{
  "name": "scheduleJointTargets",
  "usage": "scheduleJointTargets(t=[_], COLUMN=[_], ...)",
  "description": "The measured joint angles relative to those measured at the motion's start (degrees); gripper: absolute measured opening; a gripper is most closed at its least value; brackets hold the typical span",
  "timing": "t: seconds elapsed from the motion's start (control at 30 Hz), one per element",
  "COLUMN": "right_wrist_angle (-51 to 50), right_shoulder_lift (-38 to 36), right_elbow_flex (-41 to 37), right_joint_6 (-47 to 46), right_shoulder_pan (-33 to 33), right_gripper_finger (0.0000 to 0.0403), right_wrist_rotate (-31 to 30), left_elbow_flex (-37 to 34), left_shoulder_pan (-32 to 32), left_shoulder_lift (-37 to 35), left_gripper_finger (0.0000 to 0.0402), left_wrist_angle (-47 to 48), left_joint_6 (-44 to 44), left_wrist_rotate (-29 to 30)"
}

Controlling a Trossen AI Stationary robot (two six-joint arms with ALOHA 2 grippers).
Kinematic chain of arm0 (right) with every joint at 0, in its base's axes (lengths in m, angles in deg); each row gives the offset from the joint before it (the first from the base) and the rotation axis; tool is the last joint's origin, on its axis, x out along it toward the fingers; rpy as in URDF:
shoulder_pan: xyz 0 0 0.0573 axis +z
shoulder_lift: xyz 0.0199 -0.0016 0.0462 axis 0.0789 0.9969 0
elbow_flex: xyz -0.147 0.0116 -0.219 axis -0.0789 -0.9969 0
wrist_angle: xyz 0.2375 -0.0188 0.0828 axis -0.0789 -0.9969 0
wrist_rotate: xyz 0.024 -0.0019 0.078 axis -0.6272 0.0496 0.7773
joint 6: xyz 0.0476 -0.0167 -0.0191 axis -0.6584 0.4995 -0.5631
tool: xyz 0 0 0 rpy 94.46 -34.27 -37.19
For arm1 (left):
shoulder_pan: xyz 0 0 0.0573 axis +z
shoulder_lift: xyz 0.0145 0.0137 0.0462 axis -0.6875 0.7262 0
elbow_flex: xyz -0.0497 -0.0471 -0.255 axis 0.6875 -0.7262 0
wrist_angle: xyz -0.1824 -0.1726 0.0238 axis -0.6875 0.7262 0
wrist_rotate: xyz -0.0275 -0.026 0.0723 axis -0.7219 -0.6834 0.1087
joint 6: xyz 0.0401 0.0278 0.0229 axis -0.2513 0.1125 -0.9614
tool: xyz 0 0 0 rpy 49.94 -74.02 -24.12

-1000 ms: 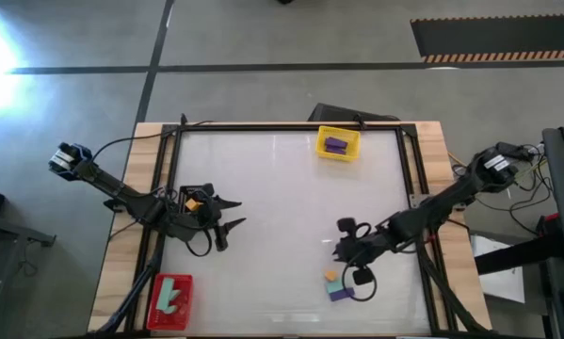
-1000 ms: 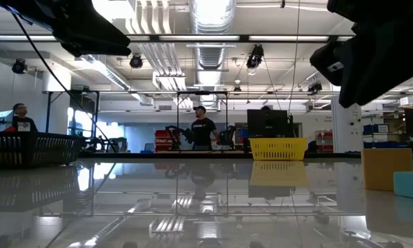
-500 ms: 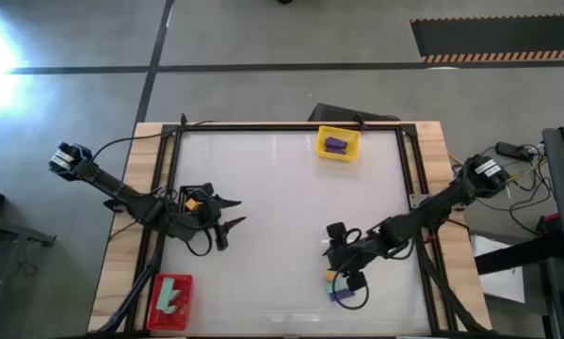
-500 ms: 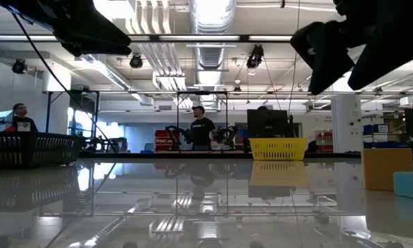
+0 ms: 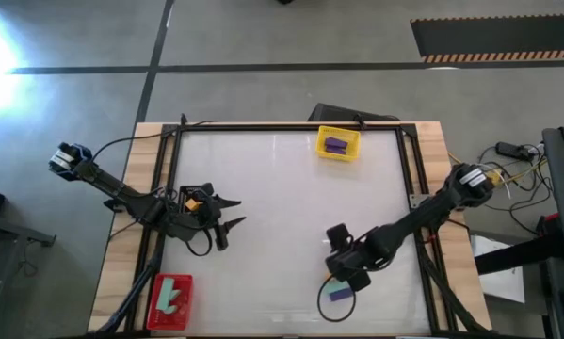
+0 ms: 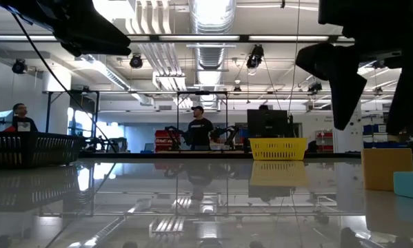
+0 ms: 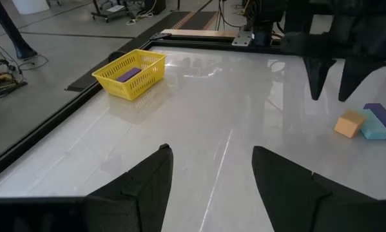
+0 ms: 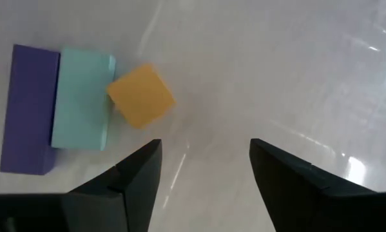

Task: Sort & place blocks by color
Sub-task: Put the yellow block into the black bin

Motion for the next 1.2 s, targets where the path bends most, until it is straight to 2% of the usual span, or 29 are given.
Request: scheduleJointTargets(t=[0.27,0.63,0.9,1.2], right_wrist_angle=[-1.0,-1.5,-2.9,-0.3], right_shoulder_lift=[2.9,2.3,2.0,2.0], right_elbow_flex=[0.7,0.5,1.8,1.7], right_joint_6=[0.7,0.0,-2.2,-3.9], right_shoulder_pan=[0.6,0.9,2.7,3.7], right_gripper_finger=[0.0224,0.0224,0.0224,0.0224], right_wrist_rotate=[0.4,0.2,2.8,2.7], left_elbow_flex=[0.0,0.0,0.0,0.0], left_shoulder_pan=[0.0,0.0,0.0,0.0], left_shoulder_lift=[0.0,0.0,0.0,0.0], left_gripper_finger=[0.0196,0.0196,0.0196,0.0196], left_wrist_angle=[0.0,0.0,0.0,0.0], left_joint_6=[0.0,0.0,-0.1,0.0], left_wrist_rotate=[0.3,1.5,1.5,1.5])
